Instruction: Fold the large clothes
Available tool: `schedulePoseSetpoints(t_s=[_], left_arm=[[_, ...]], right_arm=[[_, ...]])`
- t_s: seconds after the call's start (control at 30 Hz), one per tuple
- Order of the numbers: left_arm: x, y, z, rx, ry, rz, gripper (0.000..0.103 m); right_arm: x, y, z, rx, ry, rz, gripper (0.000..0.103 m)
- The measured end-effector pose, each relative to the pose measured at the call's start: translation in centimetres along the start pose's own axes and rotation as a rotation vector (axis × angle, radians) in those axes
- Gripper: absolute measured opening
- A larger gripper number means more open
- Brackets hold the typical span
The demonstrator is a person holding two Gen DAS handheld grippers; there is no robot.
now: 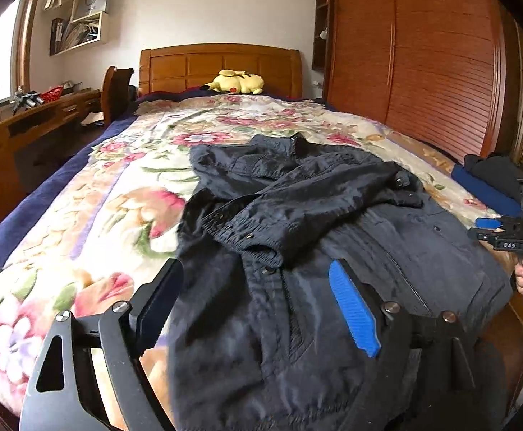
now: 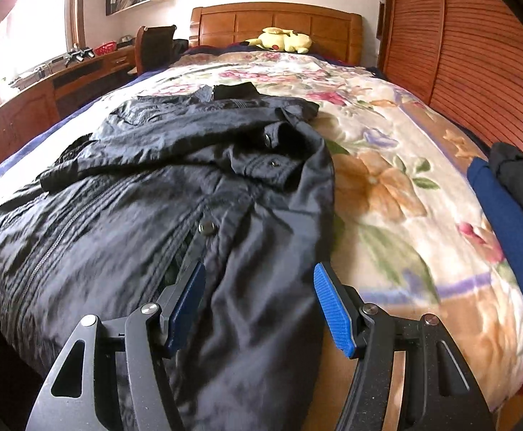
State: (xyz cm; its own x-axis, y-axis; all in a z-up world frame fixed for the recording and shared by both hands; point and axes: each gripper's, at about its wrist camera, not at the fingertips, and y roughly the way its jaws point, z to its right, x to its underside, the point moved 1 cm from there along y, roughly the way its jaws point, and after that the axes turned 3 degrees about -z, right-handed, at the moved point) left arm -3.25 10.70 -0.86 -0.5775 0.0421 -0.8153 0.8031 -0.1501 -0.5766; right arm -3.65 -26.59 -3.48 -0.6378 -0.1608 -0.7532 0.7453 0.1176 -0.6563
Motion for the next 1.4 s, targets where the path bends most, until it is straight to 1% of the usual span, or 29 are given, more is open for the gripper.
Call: schedulePoseSetpoints(t_s=[0.1,0.17,0.3,0.47,0.63,0.93,1.23,1.3,1.37,1.4], left_arm=[[0.9,-0.6,-0.4,-0.017,0.017,0.006,0.084],[1.6,-0.8,-0.8,-0.027,0.021,0.005,0.084],[3.1,-0.9,-1.9,-0.05,0.008,-0.024,0.084],[4.7,-0.6,-2.8,-0.093,0.019,-0.059,0.084],[5.9,0.0,-3.4,-0.114,0.018,-0.09,0.084],[7.3,0.8,-4.2,-0.131,0.018,-0.12,0.084],[7.7,0.6,-4.5,-0.112,0.001,-0.108,0.084],[7.9,0.4,-4.5,-0.092,-0.005,-0.103,0.077],[8.1,0.1,-4.4,-0.064,-0.01,-0.102,0.066],[8.2,-0.1,-4.3,-0.047,-0.01,-0.1,0.062]], right_arm=[[0.9,-0.8,0.0,0.004,0.0,-0.006,0.065],[0.9,-1.2,0.3,0.006,0.001,-0.008,0.065],[1.8,-1.7,0.3,0.008,-0.005,-0.019,0.065],[2.7,-1.6,0.4,0.018,-0.01,-0.03,0.065],[3.4,-1.1,0.5,0.024,-0.012,-0.047,0.065],[4.0,-0.9,0.8,0.011,-0.003,-0.052,0.065],[4.3,-0.9,0.4,0.002,-0.016,-0.059,0.065],[4.3,-0.9,0.4,-0.008,-0.019,-0.06,0.065],[4.3,-0.9,0.4,-0.016,-0.021,-0.06,0.064],[4.4,-0.9,0.5,-0.018,-0.02,-0.06,0.062]])
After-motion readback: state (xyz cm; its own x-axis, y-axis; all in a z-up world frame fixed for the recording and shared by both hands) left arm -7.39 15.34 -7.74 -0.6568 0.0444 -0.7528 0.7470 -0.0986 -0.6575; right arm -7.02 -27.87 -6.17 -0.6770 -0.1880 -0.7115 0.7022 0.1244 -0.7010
